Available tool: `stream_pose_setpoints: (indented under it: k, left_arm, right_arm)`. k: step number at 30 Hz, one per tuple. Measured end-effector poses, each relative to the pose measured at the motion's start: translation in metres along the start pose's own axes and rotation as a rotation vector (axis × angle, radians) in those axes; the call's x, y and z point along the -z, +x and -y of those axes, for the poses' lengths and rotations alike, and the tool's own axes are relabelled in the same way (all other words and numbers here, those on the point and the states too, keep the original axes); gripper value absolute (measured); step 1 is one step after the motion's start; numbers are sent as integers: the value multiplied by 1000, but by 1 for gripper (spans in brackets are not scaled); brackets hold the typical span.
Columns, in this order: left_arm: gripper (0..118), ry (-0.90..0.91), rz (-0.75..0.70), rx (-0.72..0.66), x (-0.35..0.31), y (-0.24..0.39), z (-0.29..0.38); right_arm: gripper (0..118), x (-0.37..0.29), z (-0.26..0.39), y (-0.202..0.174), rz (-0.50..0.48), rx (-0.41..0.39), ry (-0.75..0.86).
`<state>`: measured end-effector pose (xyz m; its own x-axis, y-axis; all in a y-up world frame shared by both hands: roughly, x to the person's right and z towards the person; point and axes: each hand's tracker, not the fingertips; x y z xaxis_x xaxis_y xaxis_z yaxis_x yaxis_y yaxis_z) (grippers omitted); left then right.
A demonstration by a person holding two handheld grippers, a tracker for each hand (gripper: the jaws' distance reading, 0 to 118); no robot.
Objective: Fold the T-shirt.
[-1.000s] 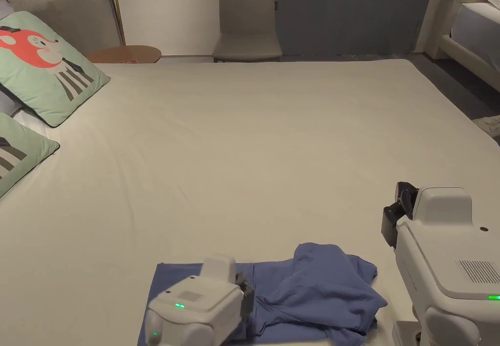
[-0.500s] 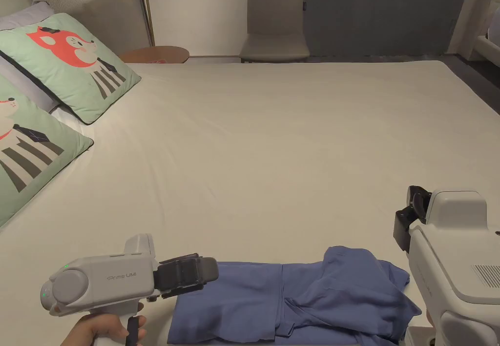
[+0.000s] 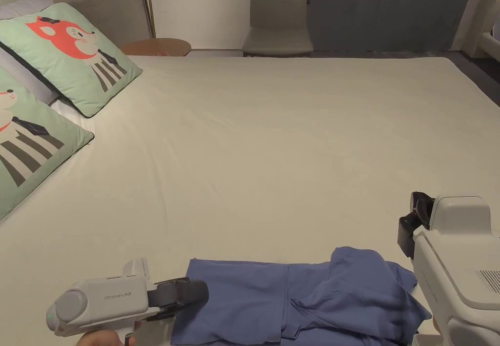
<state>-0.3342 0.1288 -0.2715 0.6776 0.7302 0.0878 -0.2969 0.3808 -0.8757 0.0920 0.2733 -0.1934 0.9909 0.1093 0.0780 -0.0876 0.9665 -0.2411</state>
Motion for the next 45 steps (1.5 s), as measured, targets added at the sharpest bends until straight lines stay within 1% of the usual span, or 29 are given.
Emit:
stream_pose_setpoints:
  k: [2,3,5,6,8,12,16,17,22,23,25,28,30,32,34,36,38,43,45]
  left_arm:
    - [32,16,-103,88,7,16,6]
    - [26,18,-119,121,2,-3,-6]
    - [19,24,-163,142,0,8,-3]
    - [9,28,-181,144,-1,12,-2]
    - [6,67,-205,158,-7,26,3]
    - [5,104,-237,206,-20,33,1]
    - [5,130,-257,190,-49,33,-9]
    - [5,154,-296,193,-59,31,-12]
    - [5,156,-372,176,-92,8,-30]
    - [5,157,-398,187,-94,26,-29]
    - [5,159,-434,200,-93,36,-29]
    - [5,167,-441,239,-78,61,-24]
    - [5,143,-489,301,-64,91,-21]
    - [5,146,-483,383,-50,111,-18]
    - [5,117,-499,403,-35,137,-16]
    - [5,98,-452,450,-16,159,-11]
    - [5,83,-416,468,-1,177,-9]
    - [5,17,-398,531,45,209,8]
    - [5,-12,-375,528,63,216,14]
  right_arm:
    - [0,1,0,0,-2,1,-2]
    - [0,1,0,0,-1,0,-2]
    - [0,0,-1,0,-3,1,-2]
    - [0,1,-1,0,-4,2,-2]
    - [0,0,-2,-1,-9,3,-2]
    - [0,-1,-4,-1,-19,3,9]
    - [0,-6,-10,-3,-30,8,24]
    - [0,-8,-12,-3,-34,10,28]
    - [0,-6,-12,-8,-53,15,39]
    - [0,-7,-13,-9,-57,16,43]
    - [0,-9,-14,-10,-59,17,46]
    - [0,-9,-13,-12,-67,16,47]
    - [0,-10,-13,-12,-67,11,46]
    - [0,-12,-13,-10,-67,12,45]
    - [0,-14,-13,-7,-63,13,45]
    - [0,-15,-13,-3,-55,12,47]
    - [0,-17,-12,2,-48,14,49]
    - [0,-18,-9,14,-22,24,47]
    - [0,-23,-8,18,-12,22,43]
